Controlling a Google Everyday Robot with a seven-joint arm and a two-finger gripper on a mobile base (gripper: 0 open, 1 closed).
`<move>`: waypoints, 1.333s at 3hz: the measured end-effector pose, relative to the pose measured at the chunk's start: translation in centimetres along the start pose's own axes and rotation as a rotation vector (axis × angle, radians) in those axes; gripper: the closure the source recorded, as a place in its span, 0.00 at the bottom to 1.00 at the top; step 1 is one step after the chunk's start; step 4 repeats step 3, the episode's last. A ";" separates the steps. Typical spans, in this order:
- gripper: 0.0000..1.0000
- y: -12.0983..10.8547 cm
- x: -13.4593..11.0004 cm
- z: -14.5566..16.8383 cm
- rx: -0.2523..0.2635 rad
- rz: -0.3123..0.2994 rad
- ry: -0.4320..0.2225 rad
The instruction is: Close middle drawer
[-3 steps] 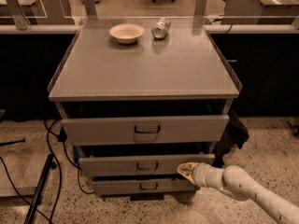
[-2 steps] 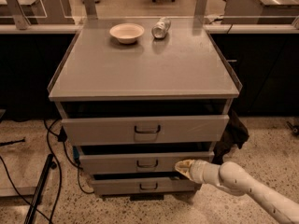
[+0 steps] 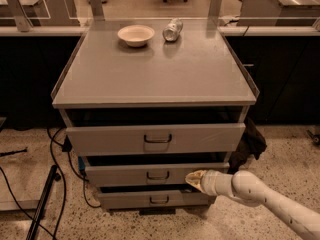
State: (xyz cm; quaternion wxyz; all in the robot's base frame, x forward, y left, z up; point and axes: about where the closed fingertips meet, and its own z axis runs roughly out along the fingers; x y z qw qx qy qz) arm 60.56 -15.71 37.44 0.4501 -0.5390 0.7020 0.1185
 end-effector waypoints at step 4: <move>0.81 10.1 -1.2 -8.9 -0.384 0.145 0.063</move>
Offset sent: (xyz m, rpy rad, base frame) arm -0.2111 -0.0420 0.0569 0.0376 0.5748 0.2464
